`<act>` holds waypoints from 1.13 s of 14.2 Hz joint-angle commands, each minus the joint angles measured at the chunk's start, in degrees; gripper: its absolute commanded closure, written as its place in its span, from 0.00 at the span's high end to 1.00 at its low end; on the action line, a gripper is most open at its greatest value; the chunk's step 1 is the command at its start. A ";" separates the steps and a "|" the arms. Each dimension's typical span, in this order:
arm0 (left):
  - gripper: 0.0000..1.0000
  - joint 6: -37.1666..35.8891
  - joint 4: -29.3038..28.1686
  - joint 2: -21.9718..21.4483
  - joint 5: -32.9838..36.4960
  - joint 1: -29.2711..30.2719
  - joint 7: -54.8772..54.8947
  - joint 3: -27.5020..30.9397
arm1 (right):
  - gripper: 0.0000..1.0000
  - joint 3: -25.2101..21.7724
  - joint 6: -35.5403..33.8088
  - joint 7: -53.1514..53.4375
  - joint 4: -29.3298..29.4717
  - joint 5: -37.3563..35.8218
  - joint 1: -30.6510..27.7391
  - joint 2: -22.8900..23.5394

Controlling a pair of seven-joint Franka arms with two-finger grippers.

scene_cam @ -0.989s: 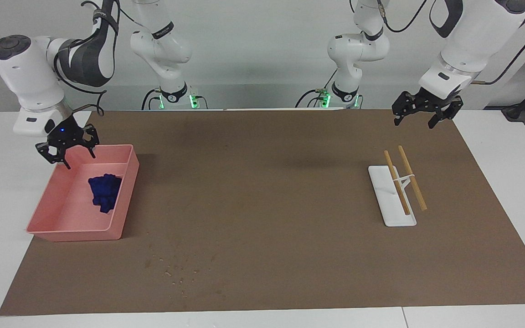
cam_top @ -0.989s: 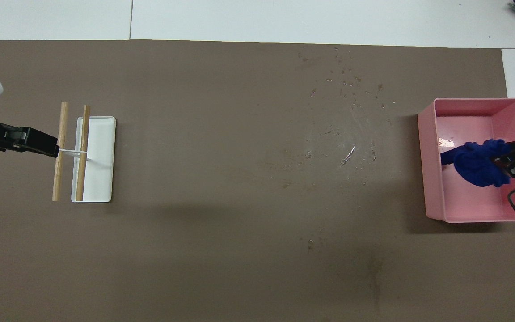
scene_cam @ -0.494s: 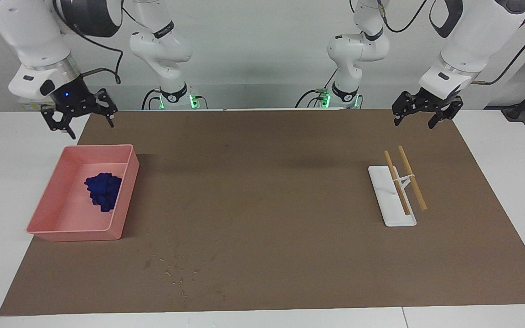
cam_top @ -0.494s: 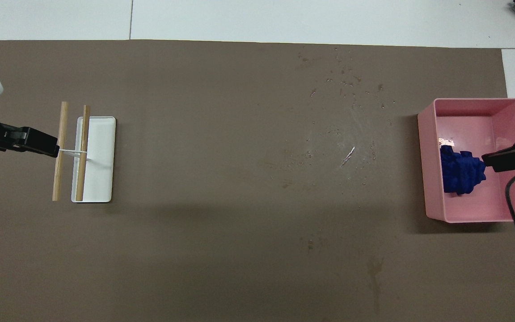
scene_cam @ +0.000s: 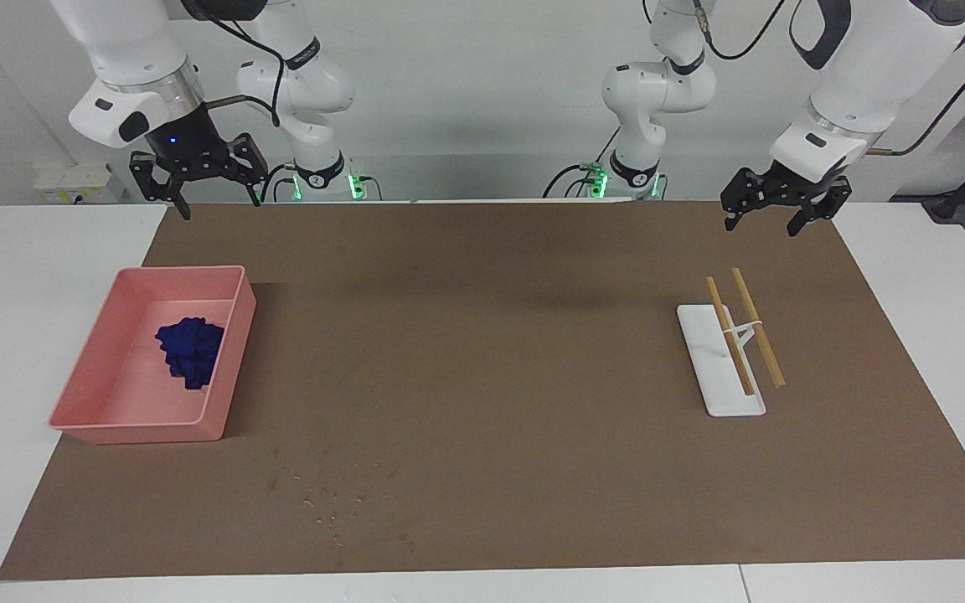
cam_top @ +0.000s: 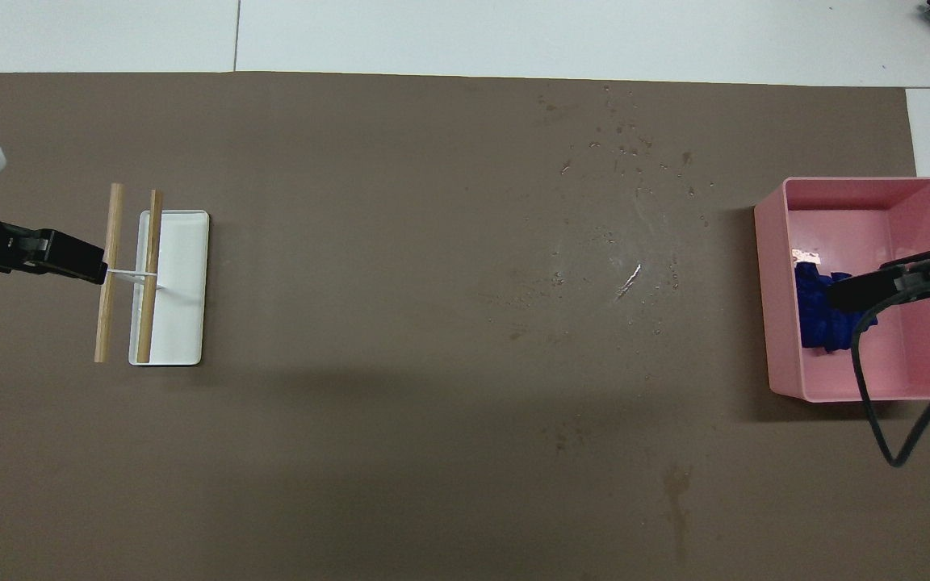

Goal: Wipe water with towel using both arms

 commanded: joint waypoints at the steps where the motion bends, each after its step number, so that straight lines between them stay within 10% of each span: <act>1: 1.00 0.73 -1.65 -1.36 -0.15 0.62 0.48 -0.35 | 1.00 0.14 -2.23 0.86 2.27 0.84 -0.08 1.01; 9: 1.00 0.82 -1.65 -1.36 -0.15 0.62 0.48 -0.35 | 1.00 2.35 -8.83 3.93 13.07 1.09 0.71 7.34; 16: 1.00 0.82 -1.57 -1.36 -0.15 0.62 0.48 -0.35 | 1.00 1.02 -1.07 4.19 3.60 0.93 4.05 3.39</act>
